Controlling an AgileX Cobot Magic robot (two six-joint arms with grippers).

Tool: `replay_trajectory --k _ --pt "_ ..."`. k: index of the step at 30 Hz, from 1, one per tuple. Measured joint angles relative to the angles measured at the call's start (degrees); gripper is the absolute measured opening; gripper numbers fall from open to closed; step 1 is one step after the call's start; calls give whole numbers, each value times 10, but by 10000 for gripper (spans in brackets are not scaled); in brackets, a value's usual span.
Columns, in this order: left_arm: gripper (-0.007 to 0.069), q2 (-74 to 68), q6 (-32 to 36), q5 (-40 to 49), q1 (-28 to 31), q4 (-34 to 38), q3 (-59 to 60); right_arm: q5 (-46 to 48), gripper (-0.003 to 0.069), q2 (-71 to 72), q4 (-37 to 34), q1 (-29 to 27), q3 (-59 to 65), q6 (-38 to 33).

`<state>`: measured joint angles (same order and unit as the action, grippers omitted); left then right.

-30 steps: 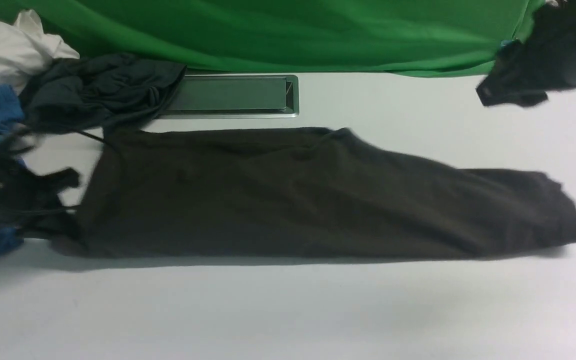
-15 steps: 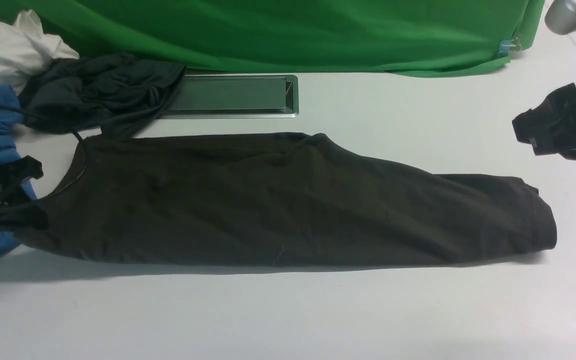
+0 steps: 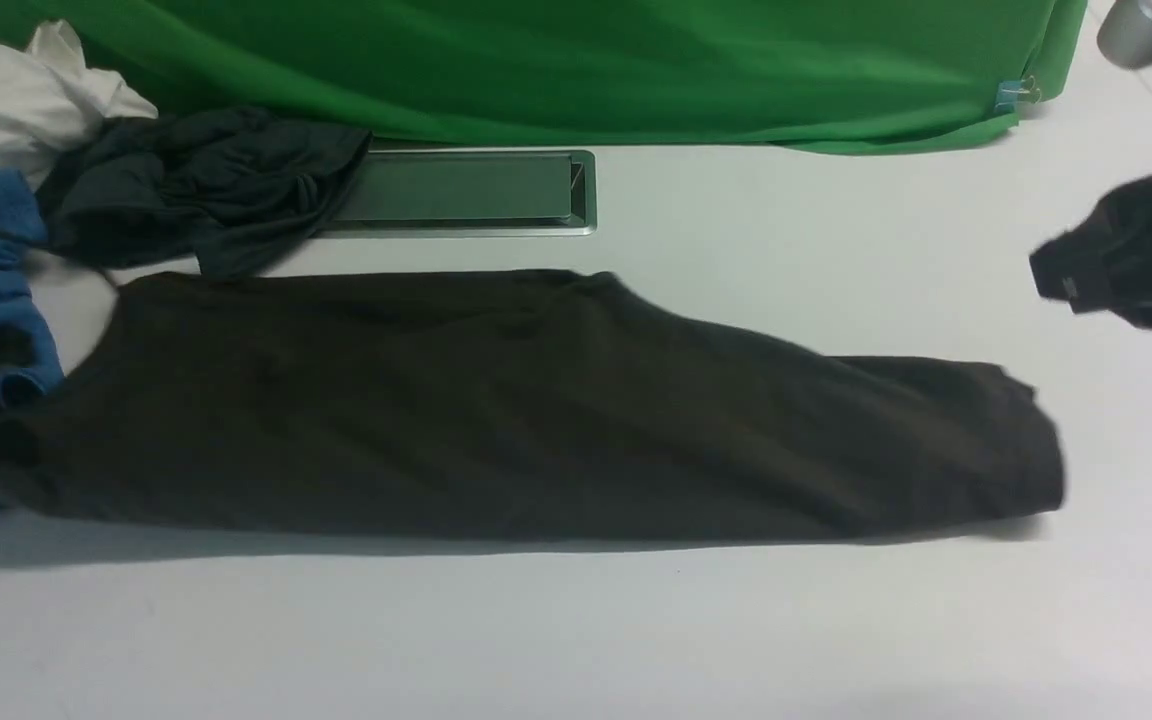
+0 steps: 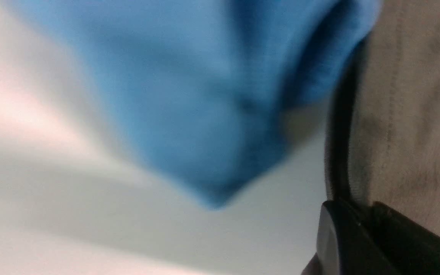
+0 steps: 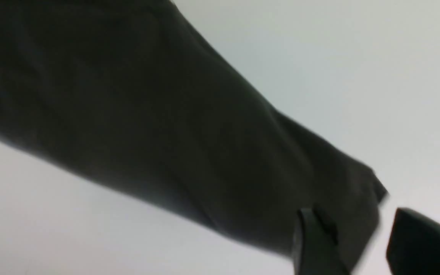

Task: Fold a long-sleeved shirt on a white desktop.
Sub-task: 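Fold the garment over onto itself on the table with the left gripper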

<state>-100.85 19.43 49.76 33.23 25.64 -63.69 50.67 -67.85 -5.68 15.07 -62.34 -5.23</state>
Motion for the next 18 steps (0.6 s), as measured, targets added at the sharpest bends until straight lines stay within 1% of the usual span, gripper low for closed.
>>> replay_trajectory --k 1,2,3,4,5,6,7,8,9,10,11,12,13,14,15,18 --pt "35 0 0 0 3 0 0 2 295 0 0 0 0 0" --pt "35 0 2 -6 27 12 0 18 291 0 -1 0 -1 -1" --pt "35 0 6 -9 34 19 0 24 280 0 -1 0 -1 -2" --pt "35 0 17 -12 41 33 0 31 252 0 -3 0 -1 -6" --pt "35 0 24 -13 45 47 0 34 205 0 -10 0 -1 -12" --pt "34 0 44 -12 48 68 0 37 144 0 -19 0 -1 -21" --pt "34 0 48 -11 48 78 0 37 132 0 -23 0 -1 -25" --pt "32 0 92 -3 49 129 0 41 66 0 -36 0 -3 -36" --pt "32 1 117 7 49 152 0 42 51 0 -38 0 -4 -38" --pt "32 3 151 24 49 195 0 45 34 0 -44 0 -11 -45" --pt "32 3 165 33 49 213 0 46 31 0 -45 0 -12 -46" --pt "32 7 218 73 46 300 0 47 27 1 -46 0 -26 -50" --pt "32 8 242 93 43 337 0 47 27 1 -46 0 -35 -51" --pt "31 9 253 103 37 354 0 47 27 1 -46 0 -40 -51" --pt "31 14 284 136 20 409 -3 47 27 1 -47 0 -57 -52" --pt "31 22 313 159 -54 484 -36 47 26 1 -47 0 -101 -54"
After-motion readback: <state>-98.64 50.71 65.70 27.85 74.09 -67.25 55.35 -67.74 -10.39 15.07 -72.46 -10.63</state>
